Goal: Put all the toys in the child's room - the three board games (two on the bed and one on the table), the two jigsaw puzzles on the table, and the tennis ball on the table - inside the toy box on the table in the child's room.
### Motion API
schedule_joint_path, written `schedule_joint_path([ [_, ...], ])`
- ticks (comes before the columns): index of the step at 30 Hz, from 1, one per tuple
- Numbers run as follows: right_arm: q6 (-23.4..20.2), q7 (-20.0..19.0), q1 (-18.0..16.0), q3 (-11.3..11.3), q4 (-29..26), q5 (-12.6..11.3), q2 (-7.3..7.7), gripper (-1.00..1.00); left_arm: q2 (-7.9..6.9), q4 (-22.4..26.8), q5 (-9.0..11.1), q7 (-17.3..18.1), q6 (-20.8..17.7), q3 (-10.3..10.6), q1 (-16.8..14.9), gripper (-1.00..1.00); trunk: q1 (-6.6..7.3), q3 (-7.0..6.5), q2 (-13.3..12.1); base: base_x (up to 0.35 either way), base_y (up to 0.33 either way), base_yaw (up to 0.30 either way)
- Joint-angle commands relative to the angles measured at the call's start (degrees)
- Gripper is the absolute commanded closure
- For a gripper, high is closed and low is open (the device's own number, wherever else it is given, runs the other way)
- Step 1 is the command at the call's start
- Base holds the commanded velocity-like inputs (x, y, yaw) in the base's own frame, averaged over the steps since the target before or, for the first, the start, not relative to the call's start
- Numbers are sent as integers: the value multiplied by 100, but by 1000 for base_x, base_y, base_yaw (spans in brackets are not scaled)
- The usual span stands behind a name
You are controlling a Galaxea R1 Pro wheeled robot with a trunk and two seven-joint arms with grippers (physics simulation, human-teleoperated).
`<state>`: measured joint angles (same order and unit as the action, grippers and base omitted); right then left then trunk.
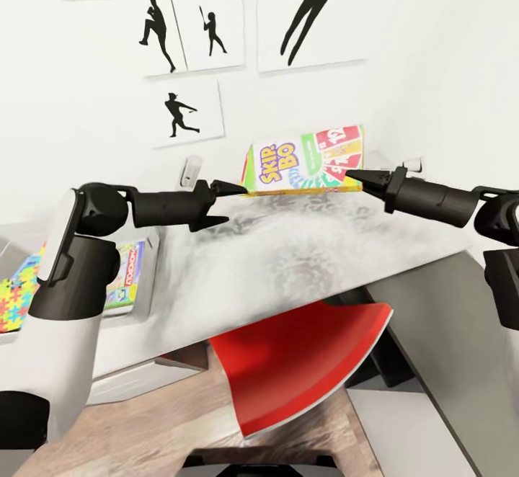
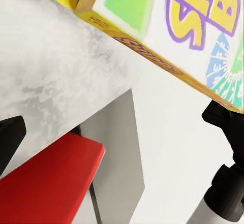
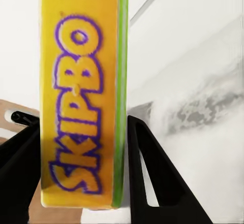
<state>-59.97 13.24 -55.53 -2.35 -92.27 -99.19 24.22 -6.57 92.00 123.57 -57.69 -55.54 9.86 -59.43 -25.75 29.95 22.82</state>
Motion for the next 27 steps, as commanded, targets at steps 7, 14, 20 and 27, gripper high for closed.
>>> schedule_joint_path([
  [7, -3, 57, 145, -38, -2, -108, 46, 100, -13, 2, 53, -58, 0, -66, 58, -100, -4, -50, 10, 0, 0, 95],
  [14, -3, 56, 197, -74, -2, -121, 44, 100, -12, 2, 53, -58, -1, -83, 75, -100, -4, -108, 10, 0, 1, 95],
  [20, -3, 57, 215, -89, -2, -124, 32, 100, -15, 2, 50, -58, -1, -91, 80, -100, -4, -158, 10, 0, 66, 107],
  [27, -3, 62, 224, -90, -2, -126, 16, 100, -17, 2, 49, -58, -1, -96, 87, -100, -4, -215, 10, 0, 182, 139],
])
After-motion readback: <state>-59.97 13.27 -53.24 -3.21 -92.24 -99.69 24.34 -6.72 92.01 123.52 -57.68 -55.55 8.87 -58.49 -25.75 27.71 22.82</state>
